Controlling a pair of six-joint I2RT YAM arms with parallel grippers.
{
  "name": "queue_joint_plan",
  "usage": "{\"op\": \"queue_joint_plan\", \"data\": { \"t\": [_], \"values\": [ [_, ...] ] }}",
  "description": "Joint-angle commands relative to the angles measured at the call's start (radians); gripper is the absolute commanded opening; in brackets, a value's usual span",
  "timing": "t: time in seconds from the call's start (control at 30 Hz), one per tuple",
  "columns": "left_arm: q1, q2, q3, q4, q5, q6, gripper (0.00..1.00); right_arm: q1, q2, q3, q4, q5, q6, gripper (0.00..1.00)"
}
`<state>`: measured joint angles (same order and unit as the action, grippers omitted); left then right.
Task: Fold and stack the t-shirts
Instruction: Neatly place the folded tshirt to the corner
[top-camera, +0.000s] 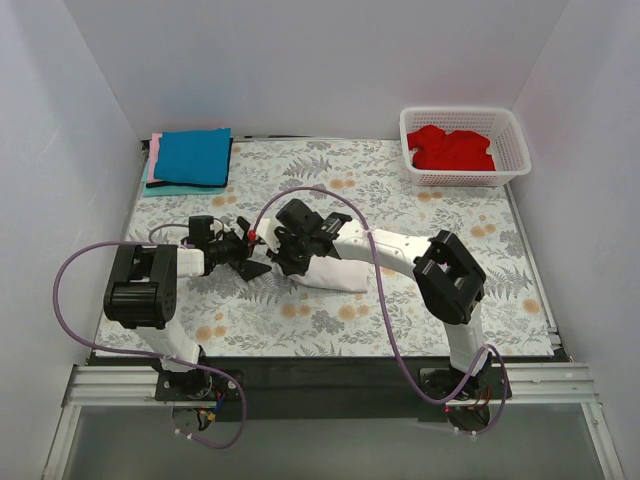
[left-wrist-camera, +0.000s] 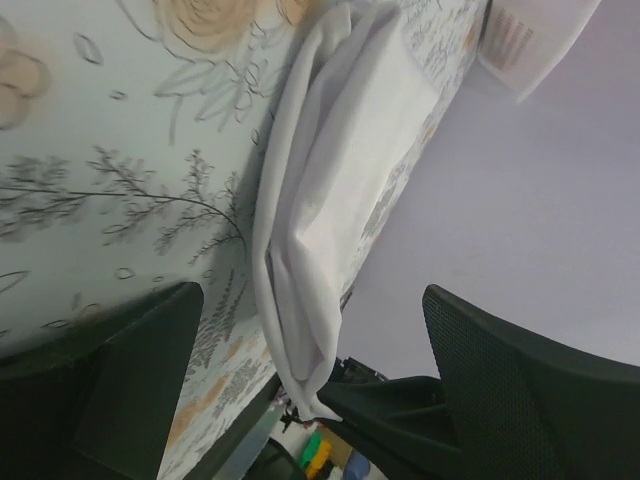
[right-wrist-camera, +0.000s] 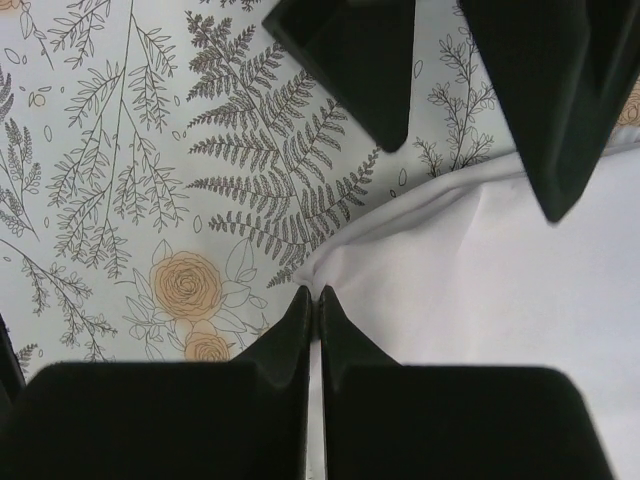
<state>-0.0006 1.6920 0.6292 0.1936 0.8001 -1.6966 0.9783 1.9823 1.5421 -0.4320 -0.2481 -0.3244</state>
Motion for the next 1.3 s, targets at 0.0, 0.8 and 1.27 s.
{"op": "queue_joint_plan", "data": {
  "t": [0.0, 0.8, 1.27],
  "values": [
    [-0.059, 0.047, 0.0, 0.04, -0.071, -0.083, 0.93, 0.003, -0.025, 0.033, 0.032, -0.023, 0.016, 0.01],
    [-0.151, 0.228, 0.499, -0.477, -0.336, 0.218, 0.0, -0.001, 0.019, 0.102, 0.073, -0.034, 0.123, 0.11],
    [-0.138, 0.495, 1.222, -0.796, -0.673, 0.952, 0.0, -0.311, -0.144, -0.134, 0.015, -0.14, 0.143, 0.98]
  ]
}}
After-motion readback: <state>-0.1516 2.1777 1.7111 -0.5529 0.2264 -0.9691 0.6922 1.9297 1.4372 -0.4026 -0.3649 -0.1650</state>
